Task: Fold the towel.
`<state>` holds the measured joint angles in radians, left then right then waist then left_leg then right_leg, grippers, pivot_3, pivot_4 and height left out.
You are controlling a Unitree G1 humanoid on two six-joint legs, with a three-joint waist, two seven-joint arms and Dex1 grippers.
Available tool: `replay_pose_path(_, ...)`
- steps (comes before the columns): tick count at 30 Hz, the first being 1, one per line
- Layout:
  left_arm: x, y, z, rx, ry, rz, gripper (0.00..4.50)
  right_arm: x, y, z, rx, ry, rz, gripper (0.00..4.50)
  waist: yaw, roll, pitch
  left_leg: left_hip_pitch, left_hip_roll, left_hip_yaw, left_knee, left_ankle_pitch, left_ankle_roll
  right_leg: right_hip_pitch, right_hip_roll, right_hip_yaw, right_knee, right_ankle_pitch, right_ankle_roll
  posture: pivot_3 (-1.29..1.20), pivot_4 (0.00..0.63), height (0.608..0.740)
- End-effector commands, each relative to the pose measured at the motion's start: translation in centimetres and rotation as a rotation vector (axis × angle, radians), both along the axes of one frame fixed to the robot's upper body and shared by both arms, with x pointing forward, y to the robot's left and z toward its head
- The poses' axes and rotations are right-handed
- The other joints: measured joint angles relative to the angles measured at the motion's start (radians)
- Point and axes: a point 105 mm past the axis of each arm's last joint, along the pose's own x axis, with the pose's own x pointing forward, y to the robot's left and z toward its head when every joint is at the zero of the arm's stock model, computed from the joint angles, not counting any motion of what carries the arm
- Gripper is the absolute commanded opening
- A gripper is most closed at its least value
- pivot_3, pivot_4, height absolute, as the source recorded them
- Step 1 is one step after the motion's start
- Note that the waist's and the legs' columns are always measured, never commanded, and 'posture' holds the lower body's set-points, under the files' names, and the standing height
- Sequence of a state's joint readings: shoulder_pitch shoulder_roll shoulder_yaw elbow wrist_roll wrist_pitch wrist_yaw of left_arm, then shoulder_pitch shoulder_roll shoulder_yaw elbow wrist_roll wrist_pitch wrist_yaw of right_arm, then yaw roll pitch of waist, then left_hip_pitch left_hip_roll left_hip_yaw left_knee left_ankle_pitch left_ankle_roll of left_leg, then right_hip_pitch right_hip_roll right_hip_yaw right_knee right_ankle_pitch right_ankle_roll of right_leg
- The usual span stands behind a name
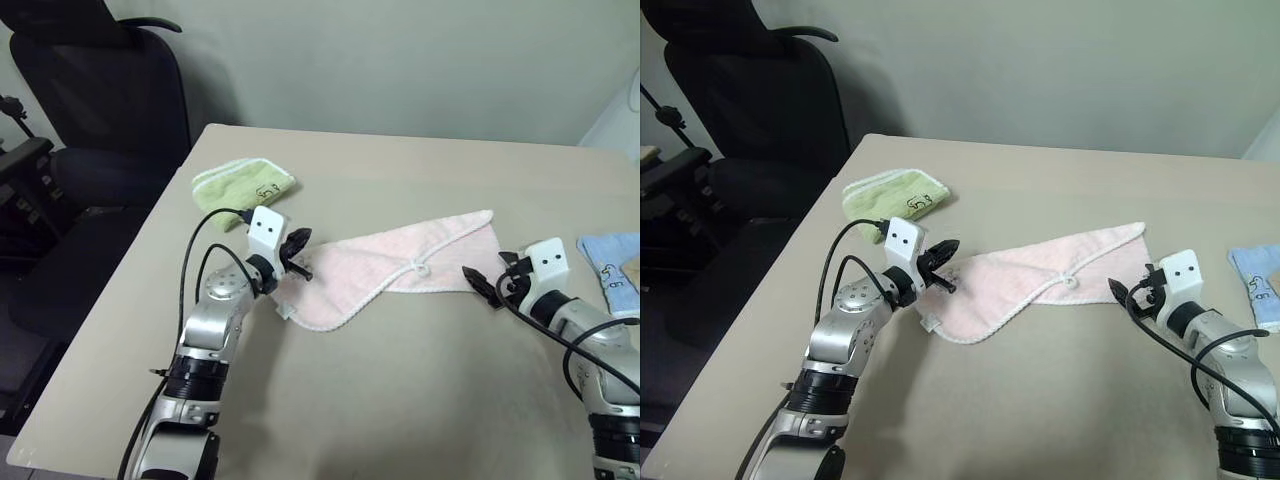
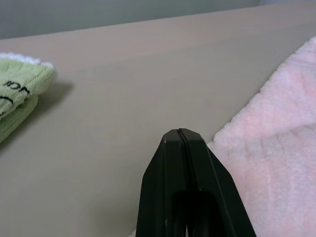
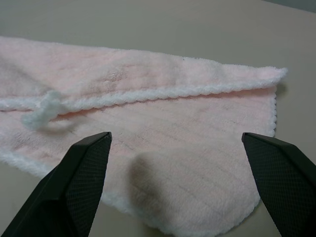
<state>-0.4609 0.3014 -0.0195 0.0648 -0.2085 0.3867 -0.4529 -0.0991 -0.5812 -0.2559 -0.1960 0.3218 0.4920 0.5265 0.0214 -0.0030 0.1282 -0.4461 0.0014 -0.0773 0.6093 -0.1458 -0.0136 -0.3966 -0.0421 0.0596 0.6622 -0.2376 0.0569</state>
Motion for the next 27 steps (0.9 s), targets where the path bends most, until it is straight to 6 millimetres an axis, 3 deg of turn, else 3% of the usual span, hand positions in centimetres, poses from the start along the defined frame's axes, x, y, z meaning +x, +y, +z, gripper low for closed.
replay_pose_path(1,0.4,0.2,1.2,-0.013,-0.037,0.007,0.00,0.1,-0.4,1.8,-0.007,-0.063,-0.017,4.46,0.000,0.000,0.000,0.000,0.000,0.000,0.000,0.000,0.000,0.000,0.000,0.000,0.000,0.000,0.000,0.00,0.150,0.740)
replay_pose_path(12,0.5,1.4,1.9,-0.020,-0.067,0.040,0.00,0.9,-0.6,3.0,-0.078,-0.091,0.011,4.46,0.000,0.000,0.000,-0.001,0.000,0.000,0.002,-0.001,0.001,0.000,0.000,0.000,0.000,0.000,0.001,0.00,0.150,0.740)
replay_pose_path(20,0.8,1.0,1.7,-0.021,-0.070,0.033,0.00,0.9,-1.2,3.1,-0.133,-0.097,0.011,4.46,0.001,0.000,0.000,-0.002,0.000,0.000,0.003,-0.001,0.001,0.000,0.000,0.000,0.000,0.000,0.002,0.00,0.150,0.740)
replay_pose_path(27,0.4,1.2,2.4,0.037,-0.094,-0.006,0.00,2.6,-1.9,3.3,-0.291,-0.118,0.000,4.46,-0.002,0.000,0.000,-0.003,0.000,0.000,0.003,-0.002,0.002,-0.001,-0.001,0.000,0.000,0.002,0.005,0.00,0.150,0.740)
